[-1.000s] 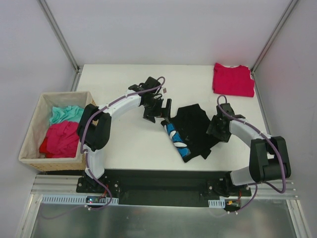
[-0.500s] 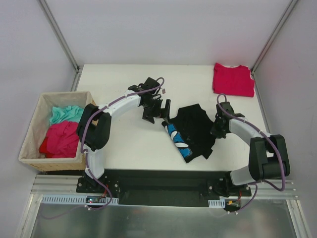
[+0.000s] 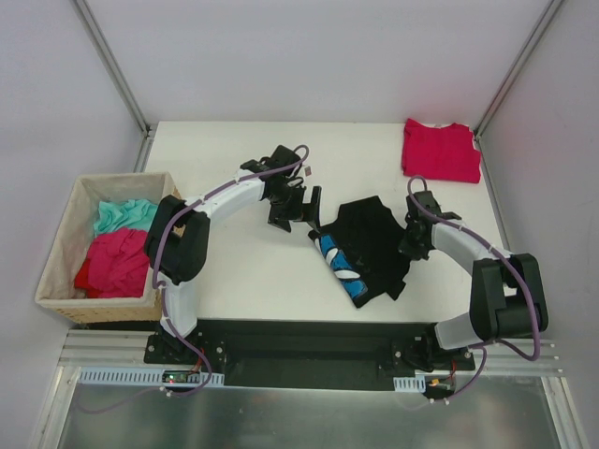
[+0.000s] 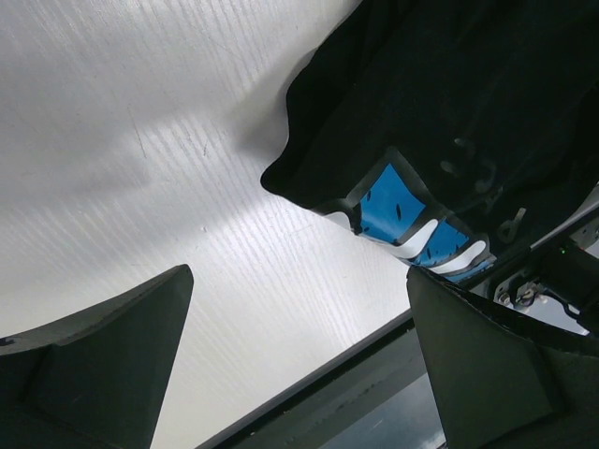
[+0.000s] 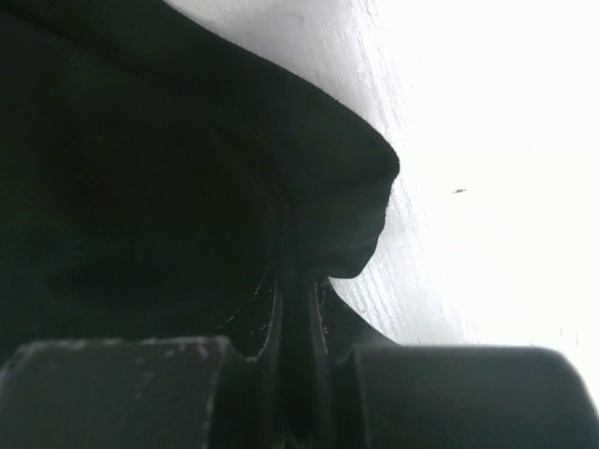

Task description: Fold and stack the t-shirts

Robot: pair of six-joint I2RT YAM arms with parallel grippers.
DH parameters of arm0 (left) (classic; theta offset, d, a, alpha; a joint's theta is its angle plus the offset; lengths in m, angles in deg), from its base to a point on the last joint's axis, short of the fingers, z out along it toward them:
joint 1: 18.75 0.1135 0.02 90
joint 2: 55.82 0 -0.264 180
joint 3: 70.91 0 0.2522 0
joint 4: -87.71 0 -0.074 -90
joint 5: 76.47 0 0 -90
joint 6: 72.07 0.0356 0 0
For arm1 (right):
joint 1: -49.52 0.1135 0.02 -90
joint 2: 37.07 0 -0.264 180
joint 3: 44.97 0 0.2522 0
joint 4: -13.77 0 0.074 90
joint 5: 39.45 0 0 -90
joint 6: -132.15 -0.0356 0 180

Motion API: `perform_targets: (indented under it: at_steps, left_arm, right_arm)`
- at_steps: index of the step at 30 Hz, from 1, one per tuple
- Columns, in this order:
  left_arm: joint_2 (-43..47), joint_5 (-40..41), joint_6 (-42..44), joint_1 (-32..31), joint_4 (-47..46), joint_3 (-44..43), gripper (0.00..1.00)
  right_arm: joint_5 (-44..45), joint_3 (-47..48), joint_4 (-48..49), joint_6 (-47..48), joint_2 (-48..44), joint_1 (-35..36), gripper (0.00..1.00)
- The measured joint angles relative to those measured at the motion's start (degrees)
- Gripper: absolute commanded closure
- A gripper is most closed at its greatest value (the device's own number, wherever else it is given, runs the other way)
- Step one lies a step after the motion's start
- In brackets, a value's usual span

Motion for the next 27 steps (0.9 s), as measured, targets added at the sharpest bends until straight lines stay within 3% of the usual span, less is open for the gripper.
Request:
perform_targets:
  at_steps: [3, 7, 27]
  left_arm:
    - [-0.52, -0.2, -0.04, 0.0, -0.2, 0.0, 0.02]
    - [-2.78, -1.14, -1.09, -0.04, -1.81, 0.02, 0.14]
    - [-10.71, -5.68, -6.01, -0.81, -9.35, -5.18, 0.13]
  right_arm:
    - [0.92, 0.59, -0.61, 0.02, 0.0, 1.18, 0.99]
    - [1.31, 1.84, -1.16, 0.22, 0.0, 2.12, 0.99]
    - [2.89, 2.23, -1.66, 0.87, -2.19, 4.02, 0.99]
